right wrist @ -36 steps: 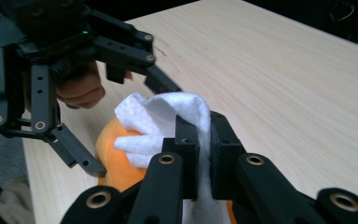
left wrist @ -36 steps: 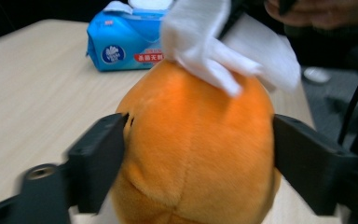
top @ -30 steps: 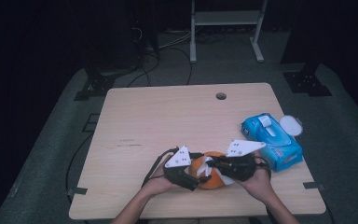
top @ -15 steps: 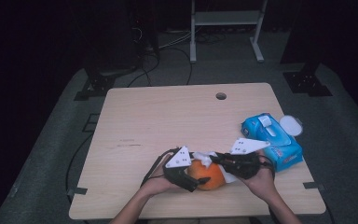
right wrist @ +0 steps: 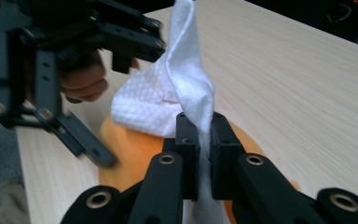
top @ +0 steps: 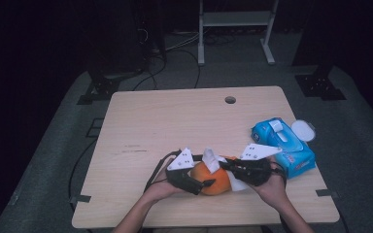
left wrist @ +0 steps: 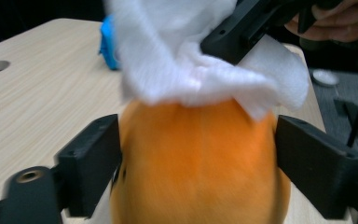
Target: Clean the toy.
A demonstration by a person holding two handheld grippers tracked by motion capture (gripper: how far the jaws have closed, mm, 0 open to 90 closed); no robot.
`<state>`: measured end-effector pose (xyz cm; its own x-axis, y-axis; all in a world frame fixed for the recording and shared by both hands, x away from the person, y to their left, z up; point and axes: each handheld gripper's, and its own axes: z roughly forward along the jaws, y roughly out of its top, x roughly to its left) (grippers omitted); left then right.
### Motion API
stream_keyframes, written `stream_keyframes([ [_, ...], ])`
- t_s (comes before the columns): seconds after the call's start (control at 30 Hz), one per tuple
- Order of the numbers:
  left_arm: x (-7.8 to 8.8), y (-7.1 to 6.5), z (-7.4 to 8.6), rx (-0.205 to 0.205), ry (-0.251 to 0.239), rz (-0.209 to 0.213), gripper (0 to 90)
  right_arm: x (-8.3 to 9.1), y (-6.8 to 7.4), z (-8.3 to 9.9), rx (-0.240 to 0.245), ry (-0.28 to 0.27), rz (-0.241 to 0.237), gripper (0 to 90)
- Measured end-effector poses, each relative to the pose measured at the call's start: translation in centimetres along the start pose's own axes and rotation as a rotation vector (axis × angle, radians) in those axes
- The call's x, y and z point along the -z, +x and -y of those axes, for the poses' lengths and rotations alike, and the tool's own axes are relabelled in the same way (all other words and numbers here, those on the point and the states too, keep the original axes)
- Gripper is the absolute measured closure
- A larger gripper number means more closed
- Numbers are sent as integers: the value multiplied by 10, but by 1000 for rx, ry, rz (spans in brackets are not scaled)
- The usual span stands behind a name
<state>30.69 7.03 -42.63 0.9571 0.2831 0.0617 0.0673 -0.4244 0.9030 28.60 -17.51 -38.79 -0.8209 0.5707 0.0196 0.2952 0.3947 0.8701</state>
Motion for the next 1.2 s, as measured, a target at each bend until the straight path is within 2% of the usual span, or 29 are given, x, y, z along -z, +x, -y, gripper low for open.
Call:
stream_keyframes([
  [0.03,1,0,1,-15,3,-9,341,-1,3,-1,12,8,2,836],
  [0.17,9,8,5,3,9,-12,399,2,-5,3,-9,10,5,837],
  [0.2,12,11,8,17,6,-11,399,3,-10,6,-18,16,12,837],
  [0.23,17,18,12,37,2,-15,404,5,-21,14,-60,25,22,838],
  [0.33,20,24,16,74,-6,-8,376,6,-29,20,-70,48,48,838],
  [0.4,20,25,15,85,-12,-4,268,6,-30,21,-71,55,50,838],
  [0.43,19,23,11,97,-20,-4,268,5,-29,20,-68,60,52,838],
  [0.47,18,22,9,99,-20,-4,197,2,-27,18,-45,72,66,838],
  [0.5,15,18,7,71,-15,8,182,1,-24,16,-27,80,71,838],
  [0.57,15,15,8,21,-9,2,292,2,-23,14,-10,89,72,838],
  [0.63,18,18,9,26,-4,-6,340,4,-25,15,-10,91,72,838],
  [0.77,22,22,13,56,-15,-16,333,7,-35,23,-33,129,87,838],
  [0.9,23,23,13,51,-17,-23,325,9,-42,28,-26,166,111,837],
  [1.0,20,21,12,37,-24,-9,329,11,-49,30,-43,195,136,837],
  [1.1,18,19,11,32,-27,-4,329,12,-48,28,-28,207,140,833],
  [1.2,17,17,11,19,-25,3,328,12,-37,20,10,205,133,817],
])
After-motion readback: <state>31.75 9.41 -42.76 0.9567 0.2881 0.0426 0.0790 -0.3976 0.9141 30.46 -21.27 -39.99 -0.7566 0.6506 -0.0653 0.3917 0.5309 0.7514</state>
